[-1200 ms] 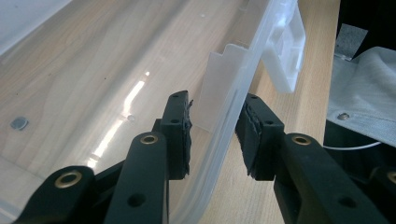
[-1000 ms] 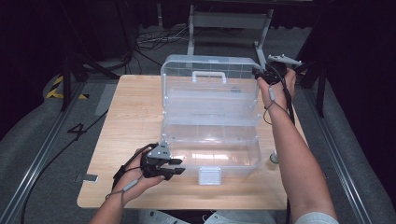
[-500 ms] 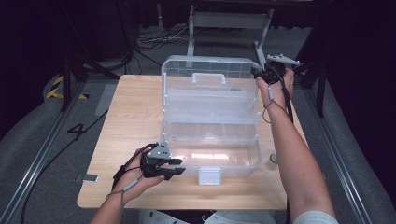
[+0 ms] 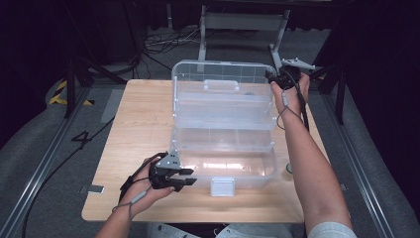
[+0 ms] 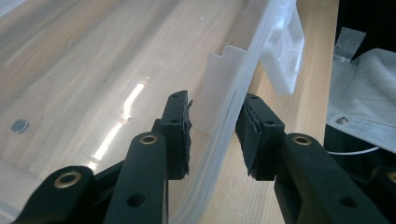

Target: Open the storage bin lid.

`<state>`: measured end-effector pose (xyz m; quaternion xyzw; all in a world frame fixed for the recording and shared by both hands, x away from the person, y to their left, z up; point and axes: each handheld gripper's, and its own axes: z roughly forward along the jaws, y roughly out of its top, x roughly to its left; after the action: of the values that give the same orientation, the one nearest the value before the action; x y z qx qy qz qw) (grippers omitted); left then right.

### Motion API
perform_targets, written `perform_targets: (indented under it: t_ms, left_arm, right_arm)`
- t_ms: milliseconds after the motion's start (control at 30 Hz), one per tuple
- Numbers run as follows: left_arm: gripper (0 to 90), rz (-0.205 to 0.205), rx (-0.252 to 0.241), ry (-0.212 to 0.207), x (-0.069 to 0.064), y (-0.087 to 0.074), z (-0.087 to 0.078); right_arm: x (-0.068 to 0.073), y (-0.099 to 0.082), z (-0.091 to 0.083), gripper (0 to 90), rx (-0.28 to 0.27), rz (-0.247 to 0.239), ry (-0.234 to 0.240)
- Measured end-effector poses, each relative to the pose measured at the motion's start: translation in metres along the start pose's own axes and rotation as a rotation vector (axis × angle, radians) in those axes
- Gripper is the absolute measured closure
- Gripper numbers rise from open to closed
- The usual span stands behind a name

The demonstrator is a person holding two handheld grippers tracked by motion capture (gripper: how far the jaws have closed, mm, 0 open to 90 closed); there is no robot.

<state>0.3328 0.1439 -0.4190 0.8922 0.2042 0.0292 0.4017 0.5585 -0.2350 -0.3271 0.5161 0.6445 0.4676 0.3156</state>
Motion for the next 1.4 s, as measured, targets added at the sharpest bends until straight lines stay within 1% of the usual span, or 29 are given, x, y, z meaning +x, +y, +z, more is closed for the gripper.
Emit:
perform_targets:
  t_ms: [367,700,800,1133,1400]
  left_arm:
    - [66.0,-0.005,0.003,-0.009,0.001,0.001,0.0]
    - [66.0,-0.014,0.01,-0.011,0.001,0.001,0.0]
    - [65.9,-0.016,0.007,-0.011,0.001,0.001,0.0]
    - [65.9,-0.016,0.009,-0.01,0.001,0.001,0.0]
    - [65.9,-0.017,0.005,-0.015,0.001,0.001,0.0]
  right_arm:
    - [-0.002,-0.003,0.006,80.5,-0.022,-0.021,0.008]
    - [-0.007,-0.008,0.016,80.2,-0.033,-0.027,0.022]
    - [-0.008,-0.009,0.018,80.1,-0.032,-0.029,0.026]
    - [-0.013,-0.014,0.028,79.8,-0.031,-0.013,0.047]
    - [-0.016,-0.017,0.036,79.8,-0.002,-0.021,0.053]
